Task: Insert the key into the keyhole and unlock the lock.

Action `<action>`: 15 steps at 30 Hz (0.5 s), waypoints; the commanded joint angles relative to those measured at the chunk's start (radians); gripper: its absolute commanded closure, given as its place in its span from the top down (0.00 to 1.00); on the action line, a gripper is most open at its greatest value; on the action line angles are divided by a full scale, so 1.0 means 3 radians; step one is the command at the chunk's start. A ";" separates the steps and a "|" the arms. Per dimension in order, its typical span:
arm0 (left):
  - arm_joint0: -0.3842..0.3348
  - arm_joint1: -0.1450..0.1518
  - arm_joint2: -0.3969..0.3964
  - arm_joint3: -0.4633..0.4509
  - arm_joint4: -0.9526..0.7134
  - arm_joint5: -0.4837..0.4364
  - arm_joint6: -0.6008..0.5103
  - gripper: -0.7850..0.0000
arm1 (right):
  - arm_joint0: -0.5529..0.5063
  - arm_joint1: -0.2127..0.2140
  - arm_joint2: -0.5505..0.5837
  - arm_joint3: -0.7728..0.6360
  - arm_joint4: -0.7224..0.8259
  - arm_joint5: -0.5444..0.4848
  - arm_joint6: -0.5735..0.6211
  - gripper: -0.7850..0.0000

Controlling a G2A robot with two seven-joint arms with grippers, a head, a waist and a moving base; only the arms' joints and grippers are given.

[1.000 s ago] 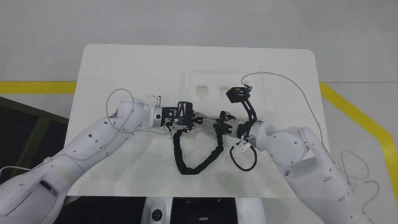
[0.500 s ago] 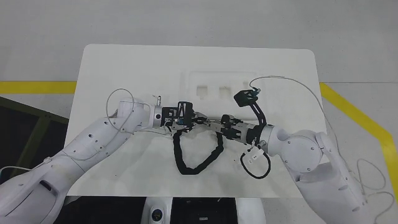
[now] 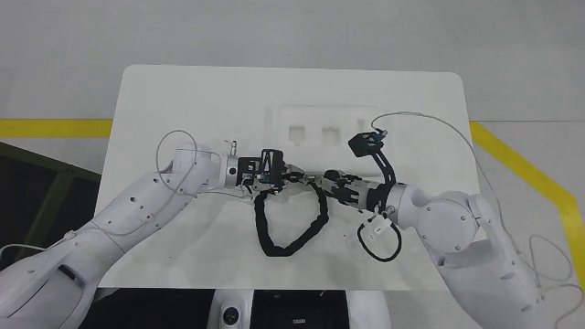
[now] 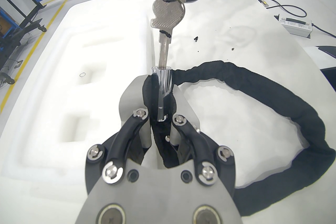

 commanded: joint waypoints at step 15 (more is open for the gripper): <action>0.0000 0.0000 0.0000 0.0000 0.0000 0.0000 0.0000 0.00 | 0.0207 -0.0027 -0.0226 0.0103 -0.0111 0.0061 -0.0027 0.00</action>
